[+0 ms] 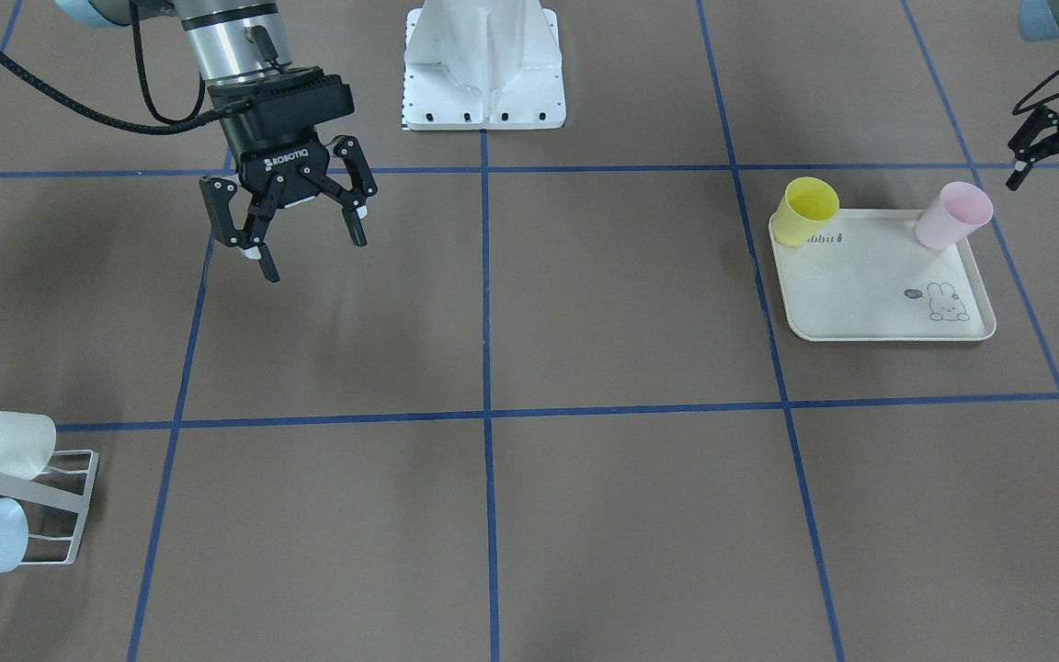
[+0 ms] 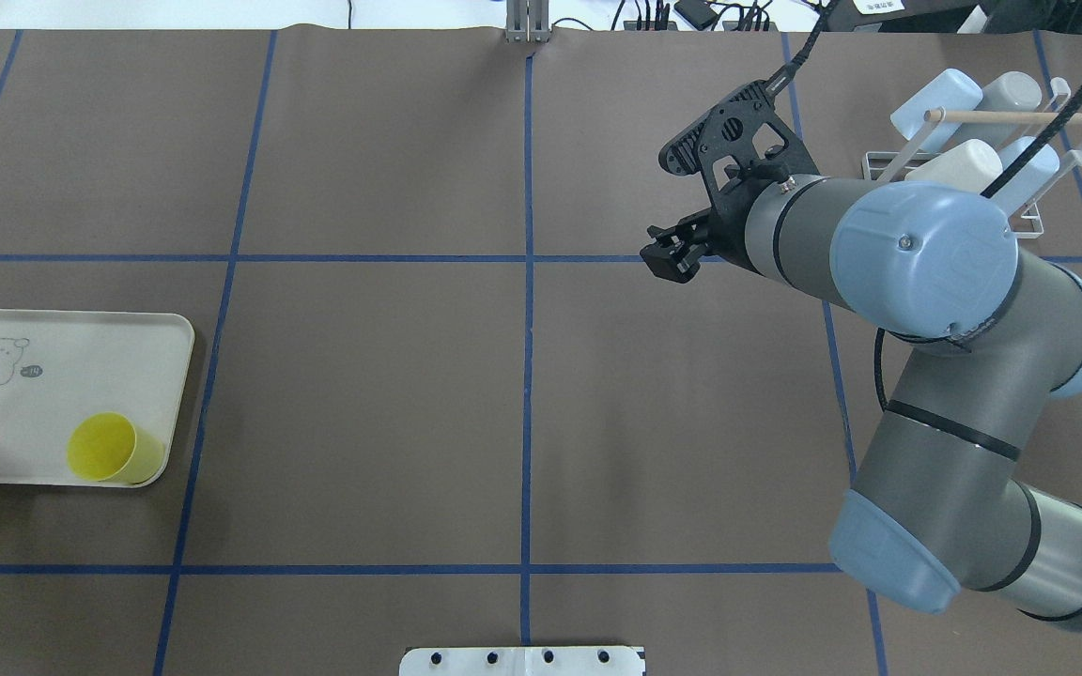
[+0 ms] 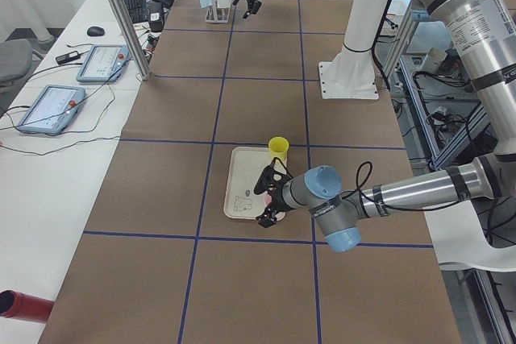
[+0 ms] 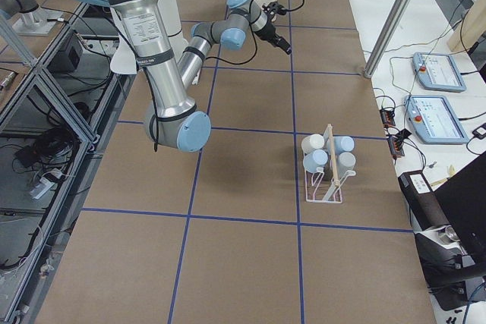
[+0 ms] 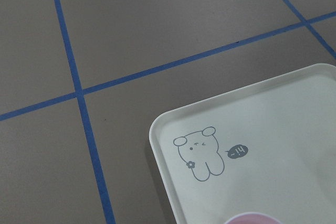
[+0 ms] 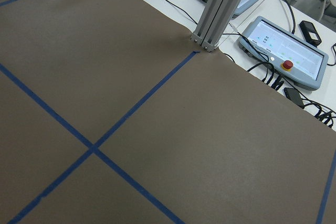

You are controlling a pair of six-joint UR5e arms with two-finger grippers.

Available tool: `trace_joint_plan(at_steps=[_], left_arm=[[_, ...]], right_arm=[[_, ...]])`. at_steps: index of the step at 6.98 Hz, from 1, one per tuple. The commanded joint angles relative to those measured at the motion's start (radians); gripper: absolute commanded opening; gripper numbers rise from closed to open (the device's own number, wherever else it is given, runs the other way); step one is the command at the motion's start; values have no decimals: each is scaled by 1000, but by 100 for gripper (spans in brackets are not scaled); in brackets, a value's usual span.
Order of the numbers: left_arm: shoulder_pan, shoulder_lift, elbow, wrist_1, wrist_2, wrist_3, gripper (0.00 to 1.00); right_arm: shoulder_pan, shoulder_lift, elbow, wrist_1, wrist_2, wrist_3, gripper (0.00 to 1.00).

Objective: Transfer IKEA cup to right arm and place on rack

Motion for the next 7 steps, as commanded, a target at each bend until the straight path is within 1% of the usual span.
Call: trace_joint_plan(at_steps=[1, 4, 5, 6, 7], left_arm=[[15, -7, 16, -9, 2, -11, 99], [121, -28, 25, -7, 3, -67, 99], [127, -33, 36, -7, 5, -65, 94], [129, -35, 45, -7, 5, -64, 75], [130, -36, 51, -7, 5, -62, 42]], right_arm=[[-1, -2, -1, 0, 1, 0, 100], [-1, -2, -1, 2, -3, -1, 100], [-1, -4, -4, 2, -4, -1, 100], [-1, -4, -3, 2, -4, -1, 100], [-3, -4, -3, 2, -4, -1, 100]])
